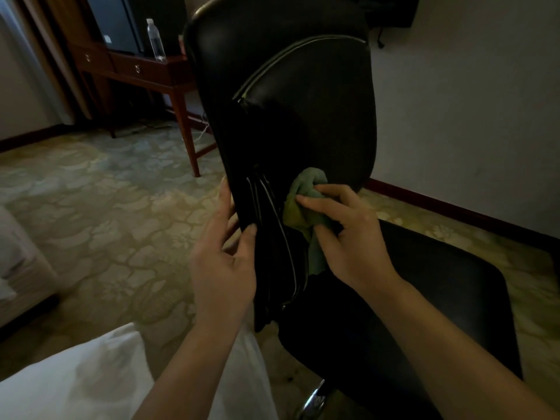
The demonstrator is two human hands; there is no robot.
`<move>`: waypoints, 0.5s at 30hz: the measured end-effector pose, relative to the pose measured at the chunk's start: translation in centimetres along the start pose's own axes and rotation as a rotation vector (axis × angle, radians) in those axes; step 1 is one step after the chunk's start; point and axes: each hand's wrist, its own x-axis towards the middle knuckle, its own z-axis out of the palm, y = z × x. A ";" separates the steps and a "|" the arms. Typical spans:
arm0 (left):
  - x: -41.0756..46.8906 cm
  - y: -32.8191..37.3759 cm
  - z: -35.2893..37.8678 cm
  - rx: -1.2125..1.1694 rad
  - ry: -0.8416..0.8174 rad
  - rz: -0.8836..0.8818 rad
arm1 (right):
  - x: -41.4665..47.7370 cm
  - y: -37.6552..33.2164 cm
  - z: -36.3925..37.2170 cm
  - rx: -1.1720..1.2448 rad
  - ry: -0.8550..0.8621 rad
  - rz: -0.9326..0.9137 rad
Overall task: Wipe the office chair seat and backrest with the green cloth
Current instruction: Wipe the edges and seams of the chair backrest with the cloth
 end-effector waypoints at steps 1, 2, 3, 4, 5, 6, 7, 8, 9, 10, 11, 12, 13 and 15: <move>0.1 0.0 -0.2 0.014 -0.012 0.005 | 0.2 -0.2 -0.2 0.015 0.021 -0.004; 0.2 -0.1 -0.5 0.031 -0.028 0.011 | 0.5 -0.4 -0.4 0.023 0.045 -0.008; 0.4 -0.2 -0.7 0.048 -0.043 0.015 | 1.0 -0.7 -0.5 0.026 0.070 -0.013; 0.5 -0.3 -0.9 0.060 -0.054 0.015 | 1.4 -0.9 -0.6 0.025 0.092 -0.020; 0.5 -0.4 -1.1 0.070 -0.061 0.011 | 1.8 -1.1 -0.7 0.020 0.110 -0.032; 0.5 -0.6 -1.2 0.078 -0.070 0.005 | 2.1 -1.3 -0.6 0.017 0.120 -0.047; 0.4 -0.7 -1.3 0.081 -0.083 -0.006 | 2.3 -1.5 -0.4 0.016 0.120 -0.063; 0.2 -0.8 -1.3 0.078 -0.098 -0.022 | 2.3 -1.6 -0.1 0.017 0.113 -0.083; 0.0 -0.9 -1.3 0.068 -0.110 -0.040 | 2.2 -1.6 0.3 0.015 0.101 -0.107; -0.1 -0.9 -1.3 0.055 -0.118 -0.053 | 1.8 -1.5 0.7 0.004 0.089 -0.125; -0.2 -1.0 -1.4 0.047 -0.122 -0.060 | 1.2 -1.2 1.1 -0.012 0.080 -0.132; -0.2 -1.1 -1.3 0.042 -0.122 -0.062 | 0.6 -0.8 1.4 -0.023 0.072 -0.128; -0.2 -1.1 -1.3 0.037 -0.120 -0.062 | -0.1 -0.3 1.5 -0.023 0.062 -0.114; -0.2 -1.2 -1.1 0.032 -0.101 -0.060 | -1.4 0.8 1.5 -0.054 0.043 -0.103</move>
